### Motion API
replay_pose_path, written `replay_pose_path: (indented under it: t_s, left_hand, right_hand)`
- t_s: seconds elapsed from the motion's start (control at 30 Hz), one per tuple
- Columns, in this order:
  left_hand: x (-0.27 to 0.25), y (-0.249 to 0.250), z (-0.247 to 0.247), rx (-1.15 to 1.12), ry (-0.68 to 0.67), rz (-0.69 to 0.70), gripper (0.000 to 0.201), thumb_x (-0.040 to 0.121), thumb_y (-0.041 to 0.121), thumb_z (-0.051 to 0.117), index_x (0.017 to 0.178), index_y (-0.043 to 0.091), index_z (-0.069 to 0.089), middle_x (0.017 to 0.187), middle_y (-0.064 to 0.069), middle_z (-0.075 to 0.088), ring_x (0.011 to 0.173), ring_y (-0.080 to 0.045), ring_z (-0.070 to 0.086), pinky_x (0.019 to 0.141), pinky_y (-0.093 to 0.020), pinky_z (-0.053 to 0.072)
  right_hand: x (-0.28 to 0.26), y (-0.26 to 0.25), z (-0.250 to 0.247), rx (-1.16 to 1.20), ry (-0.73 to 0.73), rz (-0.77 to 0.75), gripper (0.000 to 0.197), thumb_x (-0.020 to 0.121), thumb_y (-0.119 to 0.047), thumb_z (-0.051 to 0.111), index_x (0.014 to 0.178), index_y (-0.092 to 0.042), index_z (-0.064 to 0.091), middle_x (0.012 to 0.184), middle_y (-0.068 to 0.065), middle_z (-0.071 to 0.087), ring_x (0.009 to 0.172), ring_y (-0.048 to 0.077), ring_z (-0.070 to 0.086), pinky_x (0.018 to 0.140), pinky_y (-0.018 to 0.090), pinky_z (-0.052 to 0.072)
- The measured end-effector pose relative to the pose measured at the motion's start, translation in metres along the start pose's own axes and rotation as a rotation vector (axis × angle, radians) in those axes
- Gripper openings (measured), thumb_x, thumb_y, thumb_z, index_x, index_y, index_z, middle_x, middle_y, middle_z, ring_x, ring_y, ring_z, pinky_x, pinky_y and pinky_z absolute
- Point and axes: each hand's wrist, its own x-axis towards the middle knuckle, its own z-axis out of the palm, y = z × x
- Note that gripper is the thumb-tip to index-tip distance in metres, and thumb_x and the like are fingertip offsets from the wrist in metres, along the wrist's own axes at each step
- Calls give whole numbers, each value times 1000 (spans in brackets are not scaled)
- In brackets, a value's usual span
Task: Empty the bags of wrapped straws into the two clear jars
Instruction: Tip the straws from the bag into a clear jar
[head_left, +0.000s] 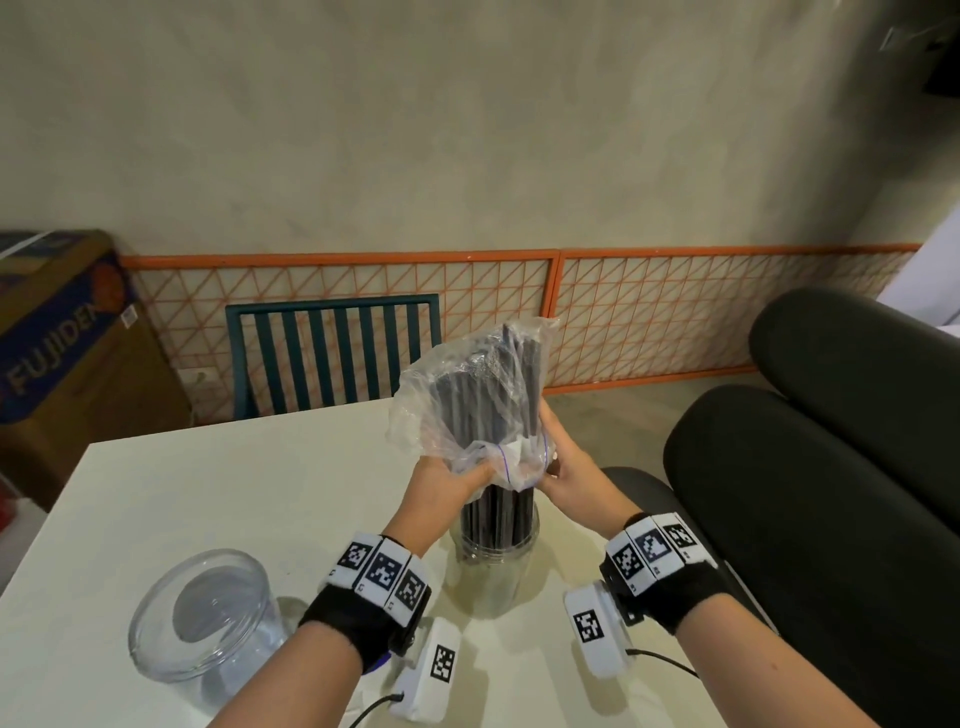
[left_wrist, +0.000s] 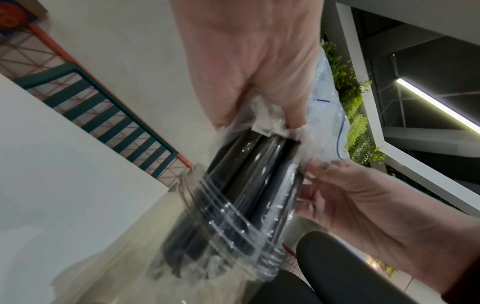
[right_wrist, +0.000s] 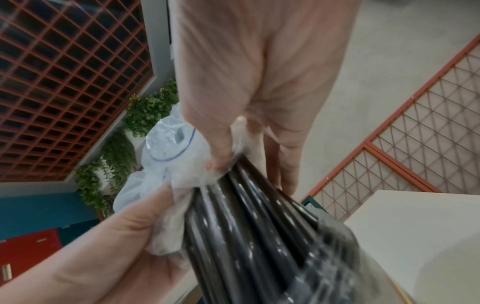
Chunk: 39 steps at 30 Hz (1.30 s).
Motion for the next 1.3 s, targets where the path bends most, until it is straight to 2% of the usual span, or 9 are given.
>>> replay_pose_path:
  t_s: [0.13,0.23,0.43,0.6,0.83,0.93,1.03,1.2,1.3]
  left_hand:
    - [-5,5,5,65,43,12,17,79,16,69,76,4,58,71,-12,52,66,-17,49,47,-8,34]
    - [-12,6,6,119,-74,-74,19,73,24,74,77,13,59,82,-9,59,78,-17,56,59,-12,41]
    - [-24,33,-21,253,-352,-141,55,78,26,70,127,6,52,110,4,59,100,-6,53,68,2,38]
    - [-27,46,-44,379,-484,-230,73,68,44,77,129,12,54,131,-1,56,118,-13,51,104,-26,35]
    - [-33,83,-56,497,-693,-204,68,68,28,80,126,30,44,122,11,59,120,-11,51,102,-22,38]
    - [-35,82,-63,450,-762,-257,92,48,46,87,129,33,43,134,9,53,128,-13,44,115,-38,24]
    - [-42,94,-64,263,-602,-155,76,57,47,81,119,48,37,114,32,54,112,7,50,106,-23,26]
    - [-53,109,-44,312,-235,69,64,81,41,65,135,39,31,111,23,44,108,-1,43,93,-19,31]
    - [-53,121,-45,263,-81,152,50,81,43,64,127,33,48,106,23,54,102,1,51,87,-18,36]
  right_hand:
    - [-1,-5,-6,45,-39,-24,93,84,-22,67,148,-38,2,152,-27,23,141,0,25,118,43,25]
    - [-10,1,-2,61,-58,-11,91,83,-17,68,146,-42,8,142,-39,28,136,-8,30,116,33,29]
    - [-17,-4,-18,66,-67,5,90,75,-8,75,124,-55,16,131,-39,27,118,-27,32,94,0,36]
    - [-25,-6,-23,-9,-119,53,96,74,-20,78,131,-52,8,140,-24,28,125,-11,32,103,11,30]
    - [-27,-20,-26,26,-57,10,101,76,-16,75,148,-30,6,129,-38,28,126,-9,32,97,6,32]
    - [-34,-17,-20,-4,-45,19,99,78,-17,74,148,-32,6,127,-32,35,118,-17,36,107,27,35]
    - [-30,-26,-30,40,66,-29,96,78,-15,74,146,-36,11,129,-27,39,119,-18,36,102,33,42]
    - [-35,-47,-30,47,201,-125,76,79,-3,70,135,-32,28,121,-18,46,106,-16,47,87,2,39]
    - [-41,-68,-45,88,366,-196,52,80,0,67,106,-37,42,108,-11,52,97,1,55,88,21,46]
